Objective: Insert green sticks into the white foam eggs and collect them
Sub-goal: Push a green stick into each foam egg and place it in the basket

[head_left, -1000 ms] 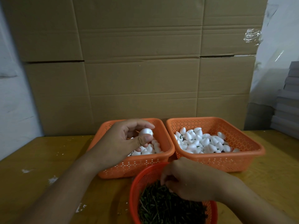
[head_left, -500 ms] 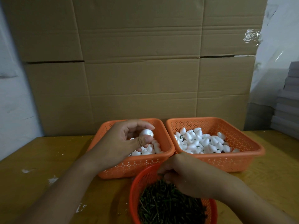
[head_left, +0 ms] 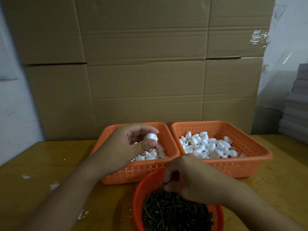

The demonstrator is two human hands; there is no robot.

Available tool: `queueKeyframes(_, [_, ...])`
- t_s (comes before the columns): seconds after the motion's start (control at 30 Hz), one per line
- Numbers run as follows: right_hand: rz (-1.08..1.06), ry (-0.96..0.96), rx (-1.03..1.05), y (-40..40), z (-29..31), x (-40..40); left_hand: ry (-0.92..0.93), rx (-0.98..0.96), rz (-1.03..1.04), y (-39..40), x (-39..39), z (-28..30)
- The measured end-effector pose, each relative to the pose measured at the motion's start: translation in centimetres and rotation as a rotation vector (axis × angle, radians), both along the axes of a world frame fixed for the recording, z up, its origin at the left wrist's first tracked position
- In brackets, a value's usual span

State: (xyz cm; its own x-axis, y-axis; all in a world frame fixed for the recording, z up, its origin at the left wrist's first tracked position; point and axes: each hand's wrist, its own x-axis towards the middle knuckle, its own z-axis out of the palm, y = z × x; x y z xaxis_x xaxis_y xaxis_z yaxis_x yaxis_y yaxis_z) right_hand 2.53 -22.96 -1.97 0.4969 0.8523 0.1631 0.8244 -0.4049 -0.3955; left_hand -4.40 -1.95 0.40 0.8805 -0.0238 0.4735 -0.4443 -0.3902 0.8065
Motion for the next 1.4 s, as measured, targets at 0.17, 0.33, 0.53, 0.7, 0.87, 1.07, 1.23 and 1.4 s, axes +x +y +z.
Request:
queueKeyframes(0.17, [-0.005, 0.040, 0.109, 0.1, 0.1, 0.0, -0.010, 0.021, 0.005, 0.0, 0.0, 0.0])
queueKeyframes(0.33, [-0.018, 0.346, 0.375, 0.2, 0.7, -0.1, 0.008, -0.014, -0.019, -0.1, 0.0, -0.1])
queueKeyframes(0.53, [-0.046, 0.862, 0.817, 0.3, 2.0, -0.5, 0.005, -0.018, -0.041, -0.4, 0.2, -0.3])
queueKeyframes(0.7, [-0.065, 0.920, 0.934, 0.3, 2.2, -0.7, 0.034, 0.007, -0.051, -0.9, 0.5, -1.0])
queueKeyframes(0.87, [-0.030, 0.998, 0.991, 0.8, 1.8, -1.0, 0.033, 0.049, -0.068, -0.9, 0.5, -1.1])
queueKeyframes(1.07, [-0.148, 0.868, 0.960, 1.0, 1.6, -1.3, 0.012, 0.077, -0.033, -0.5, 0.4, -1.0])
queueKeyframes(1.23, [-0.154, 0.917, 0.990, 1.1, 1.6, -1.5, 0.016, 0.114, -0.016, -0.7, 0.3, -1.0])
queueKeyframes(1.4, [-0.206, 0.798, 0.912, 0.9, 1.6, -1.5, 0.016, 0.100, 0.018, -0.6, 0.4, -0.9])
